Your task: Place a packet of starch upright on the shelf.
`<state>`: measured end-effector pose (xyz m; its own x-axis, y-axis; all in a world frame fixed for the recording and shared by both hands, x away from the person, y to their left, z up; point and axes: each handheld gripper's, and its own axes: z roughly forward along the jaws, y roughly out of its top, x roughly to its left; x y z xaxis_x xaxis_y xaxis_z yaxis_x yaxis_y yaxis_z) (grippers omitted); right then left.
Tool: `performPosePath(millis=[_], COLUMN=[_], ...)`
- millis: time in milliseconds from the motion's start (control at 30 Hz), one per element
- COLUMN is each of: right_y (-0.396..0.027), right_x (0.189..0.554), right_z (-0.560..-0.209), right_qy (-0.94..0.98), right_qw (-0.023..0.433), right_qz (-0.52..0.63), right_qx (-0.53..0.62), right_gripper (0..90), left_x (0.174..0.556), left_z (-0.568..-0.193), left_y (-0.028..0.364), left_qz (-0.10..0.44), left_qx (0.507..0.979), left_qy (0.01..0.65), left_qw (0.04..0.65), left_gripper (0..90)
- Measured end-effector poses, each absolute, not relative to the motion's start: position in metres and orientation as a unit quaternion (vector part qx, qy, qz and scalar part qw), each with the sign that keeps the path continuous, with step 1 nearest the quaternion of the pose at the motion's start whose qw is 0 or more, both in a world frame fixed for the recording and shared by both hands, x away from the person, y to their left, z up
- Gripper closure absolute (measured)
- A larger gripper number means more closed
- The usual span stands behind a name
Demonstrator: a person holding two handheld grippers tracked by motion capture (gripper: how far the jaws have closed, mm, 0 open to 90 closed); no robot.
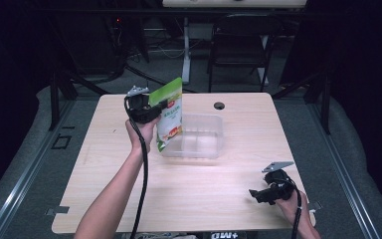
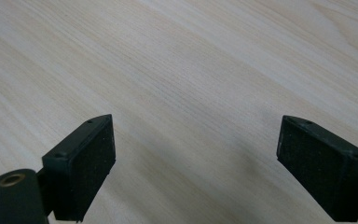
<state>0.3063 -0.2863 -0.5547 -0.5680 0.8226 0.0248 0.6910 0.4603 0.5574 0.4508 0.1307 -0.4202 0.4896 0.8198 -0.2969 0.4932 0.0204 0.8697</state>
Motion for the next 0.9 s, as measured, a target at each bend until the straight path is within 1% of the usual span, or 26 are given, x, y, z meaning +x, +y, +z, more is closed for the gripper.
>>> performPosePath(millis=[200, 333, 433, 533, 633, 800, 900], right_y=[-0.285, -0.285, -0.286, -0.285, -0.285, -0.285, -0.285], right_x=[0.306, 0.306, 0.306, 0.306, 0.306, 0.306, 0.306], right_z=[-0.555, -0.555, -0.554, -0.555, -0.555, -0.555, -0.555], right_qy=[0.845, 0.845, 0.845, 0.845, 0.848, 0.847, 0.848], right_qw=[0.124, 0.125, 0.125, 0.125, 0.124, 0.122, 0.122], right_qz=[0.266, 0.264, 0.264, 0.264, 0.26, 0.261, 0.259], right_qx=[0.448, 0.448, 0.448, 0.448, 0.446, 0.446, 0.446], right_gripper=[10.9, 10.9, 10.9, 10.9, 10.9, 10.9, 10.9], left_x=[0.458, 0.461, 0.461, 0.461, 0.462, 0.469, 0.476], left_z=[-0.434, -0.438, -0.436, -0.43, -0.427, -0.424, -0.423], left_y=[0.128, 0.126, 0.124, 0.122, 0.121, 0.118, 0.116], left_qz=[0.145, 0.145, 0.152, 0.168, 0.179, 0.201, 0.197], left_qx=[0.674, 0.682, 0.69, 0.711, 0.733, 0.742, 0.75], left_qy=[0.496, 0.495, 0.488, 0.473, 0.465, 0.468, 0.466], left_qw=[0.528, 0.519, 0.512, 0.492, 0.463, 0.437, 0.427], left_gripper=[89.2, 88.2, 85.1, 79.9, 72.0, 49.2, 47.5])
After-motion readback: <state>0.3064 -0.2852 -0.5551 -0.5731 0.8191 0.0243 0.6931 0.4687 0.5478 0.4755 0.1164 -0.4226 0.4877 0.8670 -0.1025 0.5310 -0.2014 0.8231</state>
